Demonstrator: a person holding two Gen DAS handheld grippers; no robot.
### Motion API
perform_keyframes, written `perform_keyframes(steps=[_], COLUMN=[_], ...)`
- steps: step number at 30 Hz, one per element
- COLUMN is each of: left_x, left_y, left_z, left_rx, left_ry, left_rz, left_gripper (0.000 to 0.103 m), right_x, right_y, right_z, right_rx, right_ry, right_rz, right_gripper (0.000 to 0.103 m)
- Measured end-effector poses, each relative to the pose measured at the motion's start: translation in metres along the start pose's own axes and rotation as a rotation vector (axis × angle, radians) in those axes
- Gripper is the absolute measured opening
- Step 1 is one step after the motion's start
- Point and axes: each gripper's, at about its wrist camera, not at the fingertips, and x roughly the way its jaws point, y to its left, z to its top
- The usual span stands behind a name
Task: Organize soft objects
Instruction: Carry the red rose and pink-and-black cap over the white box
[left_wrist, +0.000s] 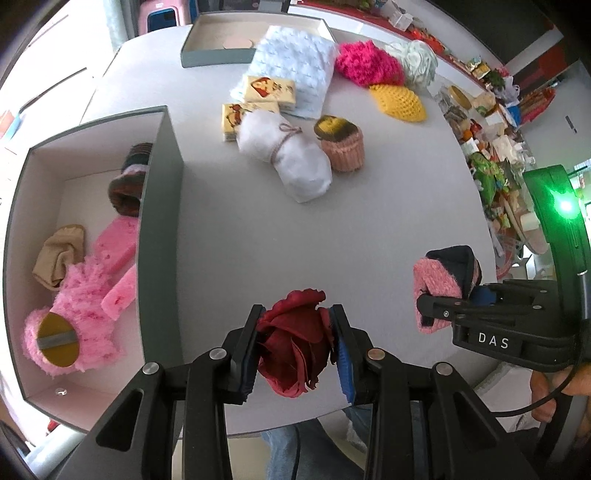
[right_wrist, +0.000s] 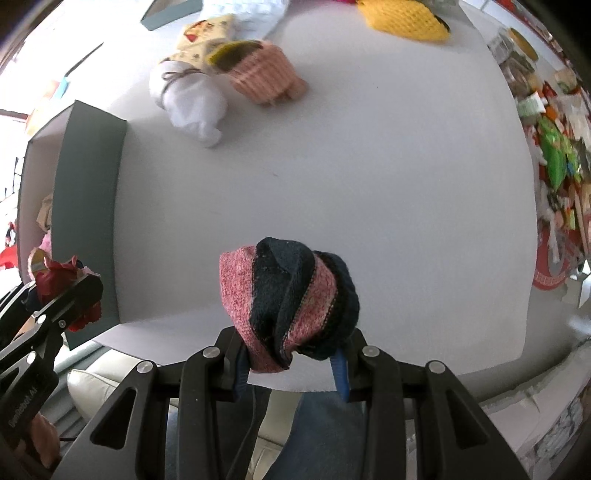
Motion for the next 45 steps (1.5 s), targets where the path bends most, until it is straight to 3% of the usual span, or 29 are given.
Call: perform_keyframes(steps=[5, 21, 28, 45], left_x=[-0.010, -0.039, -0.056, -0.082], left_y=[0.006, 0.041, 0.072, 0.157], left_z=[-0.003, -0.011, -0.015, -0.034], left_rx=[-0.008, -0.081, -0.160, -0.387], left_ry=[-0.037, -0.131, -0.184, -0.243], left_rz=[-0.003, 0.012, 0.032, 0.089], left_gripper=[0.037, 0.037, 0.037, 0.037], right_x=[-0.008, -0.038, -0.047, -0.059], right_y=[0.011, 0.049, 0.073, 0.189], right_z=[-0.016, 0.003, 0.012, 0.033], right_rx=[-0.031, -0.117, -0.167, -0.398], right_ry=[-0.011, -0.060, -0.084, -0.109], right_rz=[-0.014, -0.040, -0.041, -0.006], right_gripper=[0.039, 0.039, 0.039, 0.039])
